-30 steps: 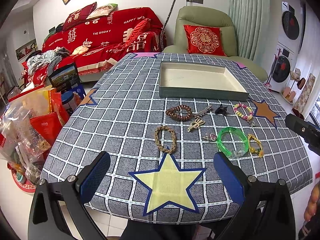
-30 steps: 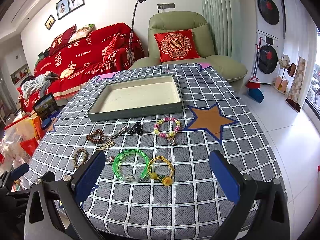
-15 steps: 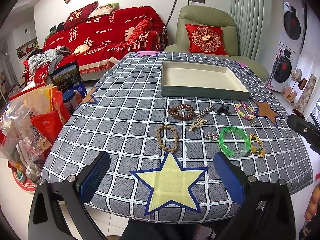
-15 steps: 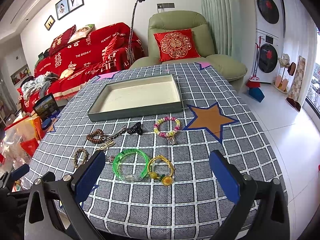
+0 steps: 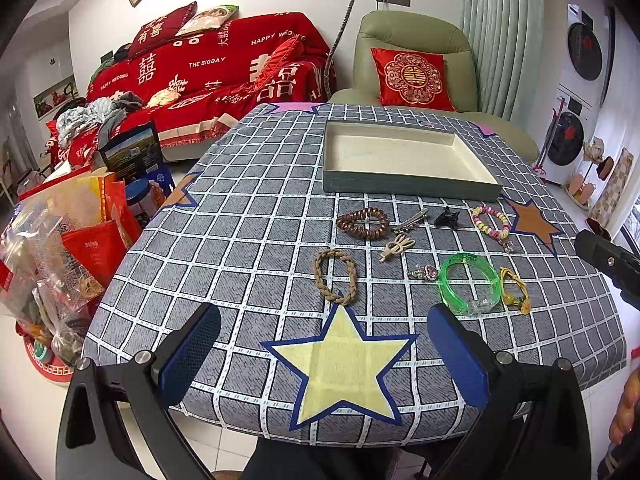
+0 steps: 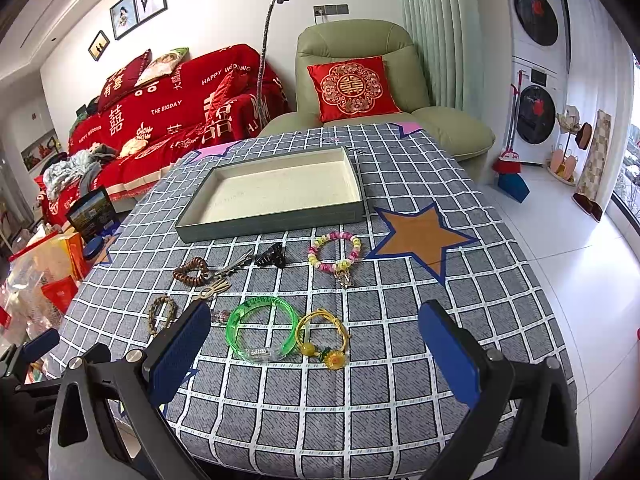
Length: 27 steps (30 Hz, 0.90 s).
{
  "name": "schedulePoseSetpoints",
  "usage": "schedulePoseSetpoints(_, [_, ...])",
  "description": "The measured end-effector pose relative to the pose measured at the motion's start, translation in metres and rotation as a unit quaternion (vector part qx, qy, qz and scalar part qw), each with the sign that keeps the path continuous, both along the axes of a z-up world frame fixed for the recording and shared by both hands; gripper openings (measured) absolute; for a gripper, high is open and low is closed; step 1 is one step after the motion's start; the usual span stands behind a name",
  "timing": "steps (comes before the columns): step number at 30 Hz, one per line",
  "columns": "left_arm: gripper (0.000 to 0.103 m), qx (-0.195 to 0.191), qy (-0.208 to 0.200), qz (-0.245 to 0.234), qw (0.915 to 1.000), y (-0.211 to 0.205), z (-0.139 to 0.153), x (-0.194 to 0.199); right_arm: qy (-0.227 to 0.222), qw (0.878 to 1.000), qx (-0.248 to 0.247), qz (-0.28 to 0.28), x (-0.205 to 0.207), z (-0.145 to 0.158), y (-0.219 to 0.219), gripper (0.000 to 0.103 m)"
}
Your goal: Organize jewelry
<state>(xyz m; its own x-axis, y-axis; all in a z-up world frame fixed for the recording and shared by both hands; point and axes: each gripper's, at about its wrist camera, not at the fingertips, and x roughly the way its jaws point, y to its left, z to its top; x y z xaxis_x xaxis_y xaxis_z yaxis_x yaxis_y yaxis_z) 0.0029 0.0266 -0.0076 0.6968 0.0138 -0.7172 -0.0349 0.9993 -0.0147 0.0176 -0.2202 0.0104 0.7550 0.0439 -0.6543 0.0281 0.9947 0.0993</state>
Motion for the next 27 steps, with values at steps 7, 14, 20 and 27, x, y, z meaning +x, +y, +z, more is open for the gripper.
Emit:
schedulePoseSetpoints(7, [0.103,0.0,0.001,-0.001,1.0,-0.0004,-0.0002,-0.0001,0.004,1.0,0.002,0.001,-0.0008,-0.003,0.0003,0.103])
schedulePoseSetpoints(14, [0.103,0.0,0.002,0.0,1.0,-0.0008,-0.0008,0.0,0.003,1.0,0.002,0.001,-0.0007,-0.0036,0.0008,0.103])
schedulePoseSetpoints(20, [0.103,-0.001,0.002,0.001,1.0,-0.0005,-0.002,-0.0005,0.005,1.0,0.006,0.001,-0.0005,-0.0054,0.0023,0.103])
schedulePoseSetpoints(27, [0.103,-0.001,0.006,0.001,1.0,0.0002,-0.0051,0.0005,0.01,1.0,0.007,0.001,0.0007,-0.0076,0.0044,0.103])
